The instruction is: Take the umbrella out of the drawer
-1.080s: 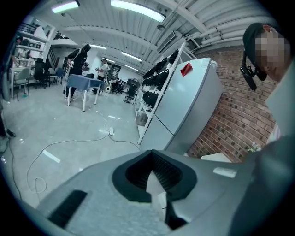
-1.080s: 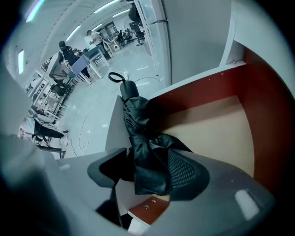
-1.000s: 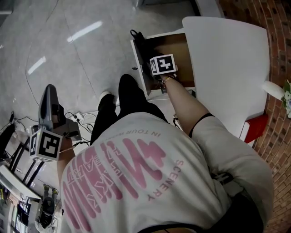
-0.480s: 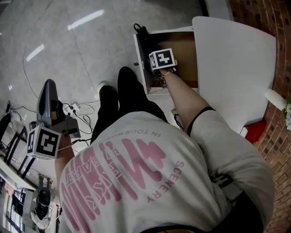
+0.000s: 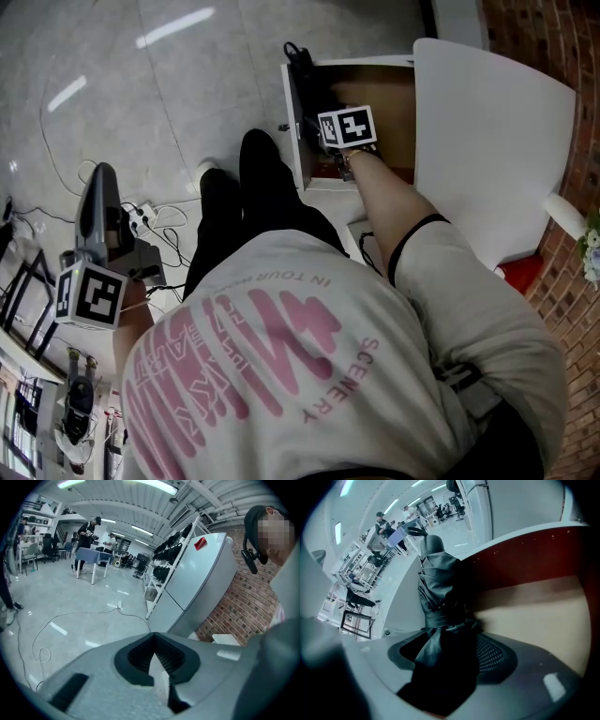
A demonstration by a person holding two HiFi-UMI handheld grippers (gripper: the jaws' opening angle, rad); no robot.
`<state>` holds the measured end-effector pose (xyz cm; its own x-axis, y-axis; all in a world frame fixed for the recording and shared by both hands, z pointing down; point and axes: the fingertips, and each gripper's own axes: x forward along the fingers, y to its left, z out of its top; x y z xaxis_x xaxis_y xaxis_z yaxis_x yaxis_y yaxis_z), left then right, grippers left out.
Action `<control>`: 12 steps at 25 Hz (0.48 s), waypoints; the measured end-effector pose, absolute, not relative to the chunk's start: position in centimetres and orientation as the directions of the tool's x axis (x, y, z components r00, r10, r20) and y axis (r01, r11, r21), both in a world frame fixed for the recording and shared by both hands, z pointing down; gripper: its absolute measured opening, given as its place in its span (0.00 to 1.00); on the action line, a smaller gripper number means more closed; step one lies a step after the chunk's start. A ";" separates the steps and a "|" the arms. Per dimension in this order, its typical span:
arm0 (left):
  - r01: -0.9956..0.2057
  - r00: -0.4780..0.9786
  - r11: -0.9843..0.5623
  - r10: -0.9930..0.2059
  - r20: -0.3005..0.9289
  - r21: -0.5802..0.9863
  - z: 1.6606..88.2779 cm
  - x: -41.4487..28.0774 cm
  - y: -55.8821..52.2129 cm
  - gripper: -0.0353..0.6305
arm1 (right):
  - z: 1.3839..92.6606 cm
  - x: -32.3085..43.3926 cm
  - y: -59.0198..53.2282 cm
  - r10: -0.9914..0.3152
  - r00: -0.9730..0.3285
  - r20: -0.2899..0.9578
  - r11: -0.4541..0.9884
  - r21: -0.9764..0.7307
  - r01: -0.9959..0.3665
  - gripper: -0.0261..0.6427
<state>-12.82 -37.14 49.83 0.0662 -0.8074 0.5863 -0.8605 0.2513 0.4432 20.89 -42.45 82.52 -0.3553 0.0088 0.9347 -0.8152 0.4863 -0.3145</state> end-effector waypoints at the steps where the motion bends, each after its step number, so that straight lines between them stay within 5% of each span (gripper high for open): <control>1: -0.859 0.067 0.254 -0.805 0.589 0.445 50.1 -12.9 -37.1 0.06 | 82.6 20.8 -42.4 0.001 -0.368 0.930 0.487 -0.322 -0.812 0.51; 12: -0.848 0.097 0.253 -0.790 0.605 0.466 51.5 -12.7 -36.6 0.06 | 83.0 20.7 -42.4 0.086 -0.402 0.911 0.489 -0.390 -0.780 0.52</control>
